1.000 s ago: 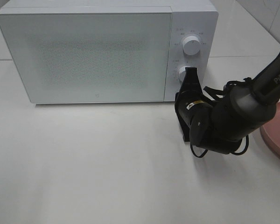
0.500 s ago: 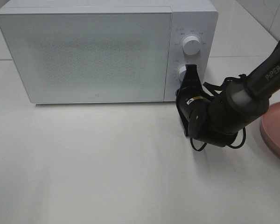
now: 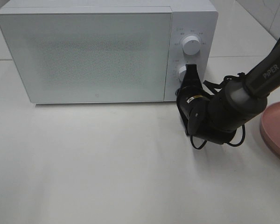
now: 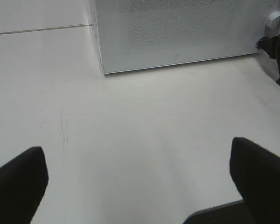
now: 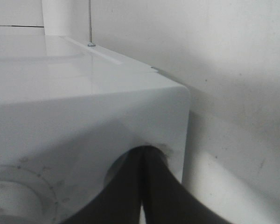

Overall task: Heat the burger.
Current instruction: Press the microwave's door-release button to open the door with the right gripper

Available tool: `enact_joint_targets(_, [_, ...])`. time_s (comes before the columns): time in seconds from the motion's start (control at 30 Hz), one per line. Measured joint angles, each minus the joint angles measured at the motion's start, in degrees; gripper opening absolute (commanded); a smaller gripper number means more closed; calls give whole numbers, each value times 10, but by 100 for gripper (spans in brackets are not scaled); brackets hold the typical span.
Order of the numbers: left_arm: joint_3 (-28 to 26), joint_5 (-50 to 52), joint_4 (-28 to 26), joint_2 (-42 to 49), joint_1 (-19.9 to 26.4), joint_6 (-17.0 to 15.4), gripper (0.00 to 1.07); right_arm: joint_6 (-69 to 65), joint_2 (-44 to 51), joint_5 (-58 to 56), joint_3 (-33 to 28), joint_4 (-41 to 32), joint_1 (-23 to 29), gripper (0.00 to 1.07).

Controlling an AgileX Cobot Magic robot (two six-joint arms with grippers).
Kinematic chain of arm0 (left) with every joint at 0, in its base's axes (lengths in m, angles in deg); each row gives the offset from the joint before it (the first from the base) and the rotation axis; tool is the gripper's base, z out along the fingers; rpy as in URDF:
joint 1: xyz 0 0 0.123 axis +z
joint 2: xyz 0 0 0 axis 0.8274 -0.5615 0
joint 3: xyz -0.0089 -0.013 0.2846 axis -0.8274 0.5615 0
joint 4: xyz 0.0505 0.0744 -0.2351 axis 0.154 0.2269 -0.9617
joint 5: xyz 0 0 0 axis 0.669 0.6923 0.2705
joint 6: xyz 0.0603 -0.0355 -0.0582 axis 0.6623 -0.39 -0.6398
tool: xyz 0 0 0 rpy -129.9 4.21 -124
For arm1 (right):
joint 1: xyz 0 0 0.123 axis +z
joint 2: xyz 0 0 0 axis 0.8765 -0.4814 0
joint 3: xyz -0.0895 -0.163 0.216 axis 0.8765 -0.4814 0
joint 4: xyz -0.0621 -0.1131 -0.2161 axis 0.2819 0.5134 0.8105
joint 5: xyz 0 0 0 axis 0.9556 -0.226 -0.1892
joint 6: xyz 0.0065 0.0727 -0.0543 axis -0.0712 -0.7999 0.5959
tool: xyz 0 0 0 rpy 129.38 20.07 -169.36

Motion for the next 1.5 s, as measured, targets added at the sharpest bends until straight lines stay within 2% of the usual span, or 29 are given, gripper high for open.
enact_joint_targets(0.43, [0,0,0,0,0,0,98,17,-16,-24,36,-34,2,0])
enact_joint_targets(1.03, [0,0,0,0,0,0,98,22,-18,-23,40,-48,7,0])
enact_joint_targets(1.5, [0,0,0,0,0,0,98,18,10,-28,6,6,-1,0])
